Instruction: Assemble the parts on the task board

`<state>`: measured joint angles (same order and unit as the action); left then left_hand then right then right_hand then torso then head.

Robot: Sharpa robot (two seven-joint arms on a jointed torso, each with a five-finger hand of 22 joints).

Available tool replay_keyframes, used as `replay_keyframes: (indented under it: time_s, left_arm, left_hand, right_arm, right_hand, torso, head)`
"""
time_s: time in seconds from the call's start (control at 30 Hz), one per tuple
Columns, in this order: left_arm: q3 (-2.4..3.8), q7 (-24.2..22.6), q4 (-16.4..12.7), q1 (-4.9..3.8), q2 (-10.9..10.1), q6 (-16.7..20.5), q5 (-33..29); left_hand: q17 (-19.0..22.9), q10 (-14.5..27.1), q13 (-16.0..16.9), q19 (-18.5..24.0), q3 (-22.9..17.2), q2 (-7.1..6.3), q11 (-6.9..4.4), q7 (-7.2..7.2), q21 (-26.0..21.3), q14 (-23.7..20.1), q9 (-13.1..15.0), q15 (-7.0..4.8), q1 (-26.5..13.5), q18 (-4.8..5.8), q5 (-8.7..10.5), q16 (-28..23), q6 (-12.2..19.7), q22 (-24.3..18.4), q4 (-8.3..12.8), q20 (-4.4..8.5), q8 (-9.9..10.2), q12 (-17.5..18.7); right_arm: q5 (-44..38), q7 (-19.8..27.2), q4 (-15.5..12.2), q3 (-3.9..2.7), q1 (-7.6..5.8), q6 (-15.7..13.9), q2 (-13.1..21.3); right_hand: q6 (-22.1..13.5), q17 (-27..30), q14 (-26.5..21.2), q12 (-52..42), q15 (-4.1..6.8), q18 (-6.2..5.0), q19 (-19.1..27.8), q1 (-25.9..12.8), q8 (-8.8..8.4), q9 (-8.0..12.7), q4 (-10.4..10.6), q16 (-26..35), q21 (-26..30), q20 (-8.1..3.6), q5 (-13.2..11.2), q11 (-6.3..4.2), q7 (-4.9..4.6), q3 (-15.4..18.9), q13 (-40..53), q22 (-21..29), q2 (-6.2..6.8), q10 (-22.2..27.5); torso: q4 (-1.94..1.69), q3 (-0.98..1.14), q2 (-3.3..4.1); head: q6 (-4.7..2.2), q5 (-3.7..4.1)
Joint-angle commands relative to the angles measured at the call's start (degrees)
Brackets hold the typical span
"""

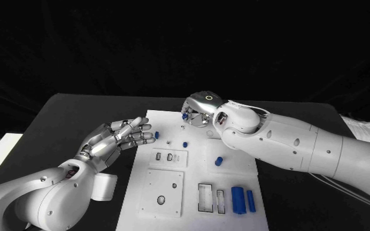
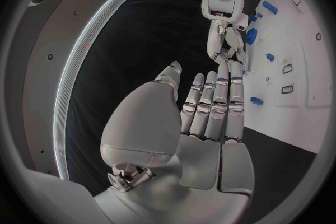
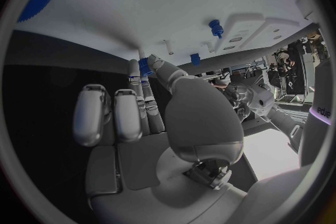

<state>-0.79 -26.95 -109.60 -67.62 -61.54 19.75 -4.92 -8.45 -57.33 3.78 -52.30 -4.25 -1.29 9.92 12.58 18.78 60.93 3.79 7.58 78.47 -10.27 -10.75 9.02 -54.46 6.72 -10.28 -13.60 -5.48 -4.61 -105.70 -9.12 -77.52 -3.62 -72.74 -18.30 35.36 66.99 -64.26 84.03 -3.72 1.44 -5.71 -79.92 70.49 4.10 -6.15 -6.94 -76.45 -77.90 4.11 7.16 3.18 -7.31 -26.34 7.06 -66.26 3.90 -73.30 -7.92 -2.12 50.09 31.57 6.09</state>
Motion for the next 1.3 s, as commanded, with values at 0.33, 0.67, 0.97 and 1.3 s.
replay_keyframes:
  time_s: [0.33, 0.67, 0.97, 1.3]
  left_arm:
    - [0.04, -0.4, 0.0, -0.05, -0.1, -0.8, -0.1]
    - [0.04, -0.4, -0.1, -0.05, -0.1, -0.8, -0.1]
    - [0.04, -0.4, -0.2, -0.05, -0.1, -0.7, -0.1]
    - [0.04, -0.4, -0.3, -0.05, -0.2, -0.7, -0.1]
  left_hand:
    - [0.0, 0.0, -0.1, 0.3, -0.1, 0.2, 0.26, 0.22, -0.3, -0.4, -0.1, 0.08, 0.7, -0.18, 0.24, -0.3, 0.0, -0.1, 0.5, -0.18, 0.4, 0.3]
    - [0.0, 0.0, -0.1, 0.3, -0.1, 0.2, 0.26, 0.22, -0.3, -0.4, -0.1, 0.08, 0.7, -0.18, 0.24, -0.3, 0.0, -0.1, 0.5, -0.18, 0.4, 0.3]
    - [0.0, 0.0, -0.1, 0.3, -0.1, 0.2, 0.26, 0.22, -0.3, -0.4, -0.1, 0.08, 0.7, -0.18, 0.24, -0.3, 0.0, -0.1, 0.5, -0.18, 0.4, 0.3]
    - [0.0, 0.0, -0.1, 0.3, -0.1, 0.2, 0.26, 0.22, -0.3, -0.4, -0.1, 0.08, 0.7, -0.18, 0.24, -0.3, 0.0, -0.1, 0.5, -0.18, 0.4, 0.3]
  right_arm:
    - [-0.7, -1.2, -1.4, -0.34, 0.39, 0.9, 1.5]
    - [-0.6, -1.3, -1.1, -0.42, 0.45, 1.5, 1.7]
    - [-0.8, -2.1, 0.1, -0.42, 0.42, 1.3, 1.0]
    - [-0.4, -1.8, 0.5, -0.4, 0.4, 2.0, 0.6]
  right_hand:
    - [1.0, 0.0, 1.8, 0.0, 0.26, 1.07, -0.5, 0.4, 0.31, -1.4, 0.5, 0.2, -0.3, 0.07, 0.3, -0.3, 0.8, 0.0, 0.0, -0.1, 0.11, 0.0]
    - [0.9, 0.1, 1.8, 0.1, 0.27, 1.08, -0.5, 0.2, 0.24, -1.4, 0.9, 0.3, -0.3, 0.06, 0.1, -0.31, 0.81, 0.0, 0.1, -0.1, 0.44, 0.1]
    - [-7.9, 8.2, -0.1, 0.1, -1.37, -0.07, 2.4, -0.9, -0.53, 0.8, 5.1, 5.7, 3.4, 1.51, -3.8, 1.72, -1.06, 2.0, -1.3, 6.1, 5.29, 8.3]
    - [-7.3, 7.3, 0.4, -0.5, -1.13, 0.04, 2.0, 0.4, -0.32, 0.9, 6.5, 5.3, 3.2, 1.43, -3.6, 1.44, -0.78, 2.4, -0.9, 5.5, 4.99, 6.9]
  torso:
    - [-0.17, -0.13, 0.06]
    - [-0.32, -0.24, 0.09]
    - [-0.46, -0.3, 0.1]
    - [-0.53, -0.34, 0.11]
  head:
    - [-0.09, 0.24]
    - [-0.11, 0.44]
    - [-0.17, 0.78]
    - [-0.02, 0.8]
